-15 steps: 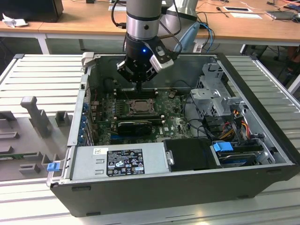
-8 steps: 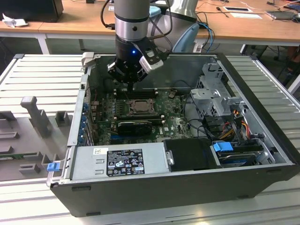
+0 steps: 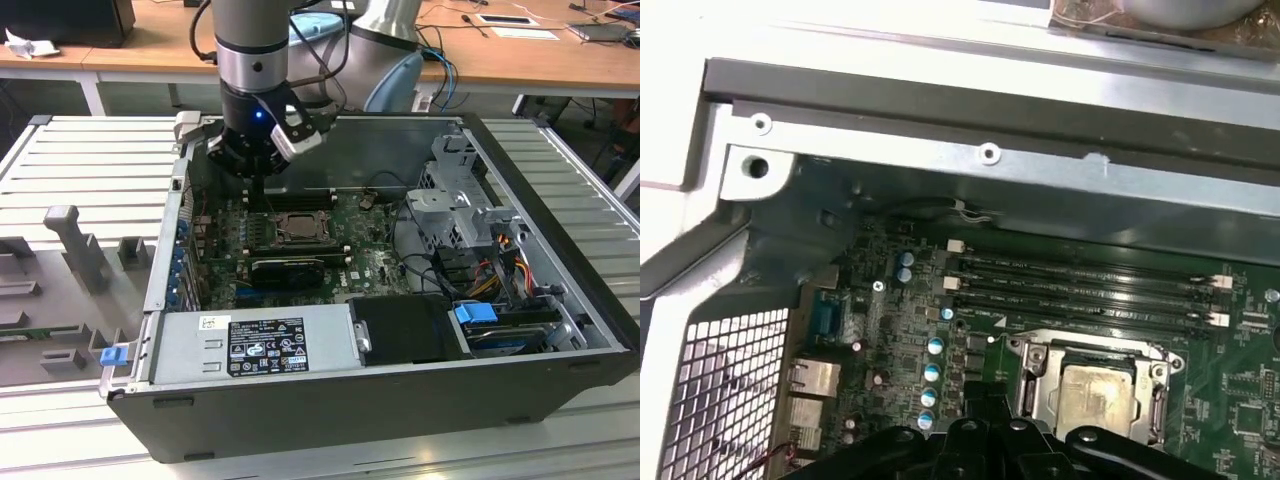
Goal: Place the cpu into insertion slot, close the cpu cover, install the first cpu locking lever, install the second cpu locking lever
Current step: 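Install the first cpu locking lever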
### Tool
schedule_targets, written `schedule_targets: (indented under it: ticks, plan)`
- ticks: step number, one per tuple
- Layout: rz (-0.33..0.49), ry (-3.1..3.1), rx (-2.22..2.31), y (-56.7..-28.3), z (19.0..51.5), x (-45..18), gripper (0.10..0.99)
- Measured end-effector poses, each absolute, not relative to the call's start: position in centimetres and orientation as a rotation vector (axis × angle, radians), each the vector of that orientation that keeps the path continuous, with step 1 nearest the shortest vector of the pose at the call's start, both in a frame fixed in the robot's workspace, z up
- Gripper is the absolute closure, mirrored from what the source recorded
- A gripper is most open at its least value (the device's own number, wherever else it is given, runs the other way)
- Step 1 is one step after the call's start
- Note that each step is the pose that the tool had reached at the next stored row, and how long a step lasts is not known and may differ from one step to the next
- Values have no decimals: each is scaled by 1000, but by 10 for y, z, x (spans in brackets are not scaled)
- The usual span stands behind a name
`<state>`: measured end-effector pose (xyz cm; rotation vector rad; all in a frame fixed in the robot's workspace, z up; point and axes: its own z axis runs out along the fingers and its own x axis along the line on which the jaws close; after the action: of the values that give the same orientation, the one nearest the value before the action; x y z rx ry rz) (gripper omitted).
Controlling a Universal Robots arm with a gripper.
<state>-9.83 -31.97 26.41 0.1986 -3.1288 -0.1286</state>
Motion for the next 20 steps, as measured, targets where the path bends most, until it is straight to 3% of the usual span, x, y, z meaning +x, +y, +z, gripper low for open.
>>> schedule_targets:
  ticks: [20]
  plan:
    - [-141, -3133, 150, -304, 259, -108, 980]
